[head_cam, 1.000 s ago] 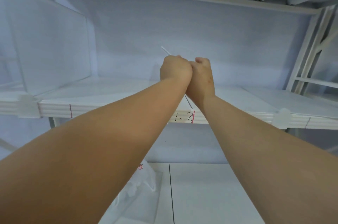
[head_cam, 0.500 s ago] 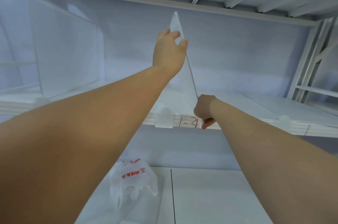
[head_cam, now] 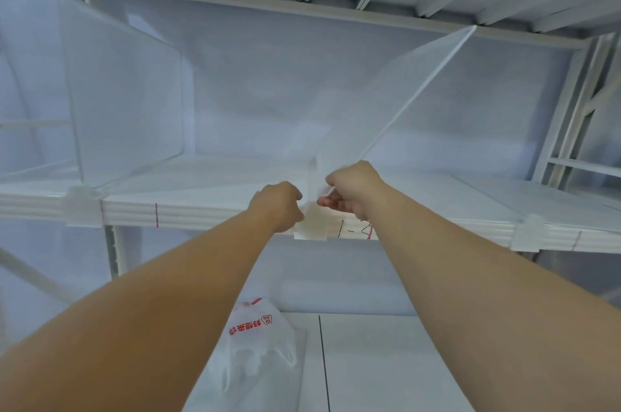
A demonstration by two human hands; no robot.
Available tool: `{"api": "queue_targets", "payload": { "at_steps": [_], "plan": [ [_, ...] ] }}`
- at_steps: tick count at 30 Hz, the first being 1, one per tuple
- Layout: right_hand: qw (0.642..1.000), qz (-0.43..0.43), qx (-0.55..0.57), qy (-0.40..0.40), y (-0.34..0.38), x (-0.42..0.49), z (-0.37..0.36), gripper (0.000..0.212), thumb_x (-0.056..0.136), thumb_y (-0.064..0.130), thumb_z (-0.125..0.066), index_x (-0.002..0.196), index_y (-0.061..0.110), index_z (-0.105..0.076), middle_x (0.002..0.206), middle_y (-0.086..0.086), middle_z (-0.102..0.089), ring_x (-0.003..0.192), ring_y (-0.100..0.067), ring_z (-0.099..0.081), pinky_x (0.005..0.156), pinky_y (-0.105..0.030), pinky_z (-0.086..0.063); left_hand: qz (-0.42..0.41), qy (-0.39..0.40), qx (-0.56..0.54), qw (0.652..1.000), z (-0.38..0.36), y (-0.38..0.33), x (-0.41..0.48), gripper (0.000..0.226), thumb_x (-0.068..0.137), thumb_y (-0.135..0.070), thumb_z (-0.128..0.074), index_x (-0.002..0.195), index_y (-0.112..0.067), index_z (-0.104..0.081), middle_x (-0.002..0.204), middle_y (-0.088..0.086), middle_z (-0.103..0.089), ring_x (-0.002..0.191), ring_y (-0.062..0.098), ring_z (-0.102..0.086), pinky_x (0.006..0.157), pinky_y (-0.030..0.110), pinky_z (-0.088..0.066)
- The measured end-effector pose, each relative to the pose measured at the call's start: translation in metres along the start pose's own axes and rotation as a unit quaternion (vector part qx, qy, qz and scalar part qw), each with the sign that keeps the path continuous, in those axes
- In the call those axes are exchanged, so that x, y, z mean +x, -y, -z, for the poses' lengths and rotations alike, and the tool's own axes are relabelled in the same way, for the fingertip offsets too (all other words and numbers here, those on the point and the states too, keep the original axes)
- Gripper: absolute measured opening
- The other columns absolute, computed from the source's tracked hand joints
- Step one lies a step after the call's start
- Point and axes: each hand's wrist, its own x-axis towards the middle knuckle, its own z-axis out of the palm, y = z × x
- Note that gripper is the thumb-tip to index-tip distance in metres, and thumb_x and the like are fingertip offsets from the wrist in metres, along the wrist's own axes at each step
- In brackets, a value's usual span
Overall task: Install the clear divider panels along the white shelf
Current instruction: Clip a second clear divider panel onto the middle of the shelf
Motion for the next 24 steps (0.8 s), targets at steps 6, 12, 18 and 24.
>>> {"api": "queue_targets", "payload": {
  "at_steps": [6,12,18,24],
  "plan": [
    [1.0,0.013,-0.005,-0.006,-0.011,0.022,-0.014,0.017,0.089,0.001,-0.047,0.106,-0.001,-0.049,0.067,-0.019,-0.059,0.061,-0.037,-0.066,0.082,-0.046,-0.057,-0.094,-0.005,-0.033,0.995,-0.011,0.002,0.013,0.029,0.093,-0.014,-0.05,0.119,-0.013,-0.064,0.123,0.008,-0.065,0.115,0.026,-0.057,0.094,0.032,-0.046],
    [0.998,0.036,-0.006,-0.059,-0.022,0.036,-0.014,0.017,0.09,0.009,-0.048,0.105,0.003,-0.048,0.072,-0.015,-0.06,0.043,-0.025,-0.063,0.068,-0.036,-0.059,-0.113,-0.01,-0.051,0.992,-0.015,0.011,0.027,0.032,0.094,-0.021,-0.053,0.124,-0.022,-0.061,0.123,0.004,-0.064,0.113,0.022,-0.057,0.088,0.024,-0.041],
    [0.994,0.069,-0.039,-0.08,-0.019,0.045,-0.025,0.028,0.09,0.014,-0.047,0.111,-0.003,-0.056,0.074,-0.019,-0.069,0.027,-0.011,-0.057,0.036,-0.011,-0.044,-0.08,0.009,-0.081,0.994,-0.026,0.022,0.038,0.03,0.092,-0.033,-0.055,0.121,-0.027,-0.06,0.124,-0.004,-0.062,0.119,0.023,-0.052,0.102,0.04,-0.041],
    [0.992,0.089,-0.06,-0.064,-0.019,0.041,-0.03,0.01,0.092,0.009,-0.045,0.1,0.005,-0.044,0.083,-0.023,-0.067,0.046,-0.021,-0.062,0.057,-0.027,-0.056,-0.079,0.009,-0.127,0.989,-0.028,0.028,0.033,0.03,0.093,-0.03,-0.056,0.121,-0.025,-0.063,0.118,-0.004,-0.065,0.114,0.019,-0.057,0.098,0.034,-0.044]
  ]
}}
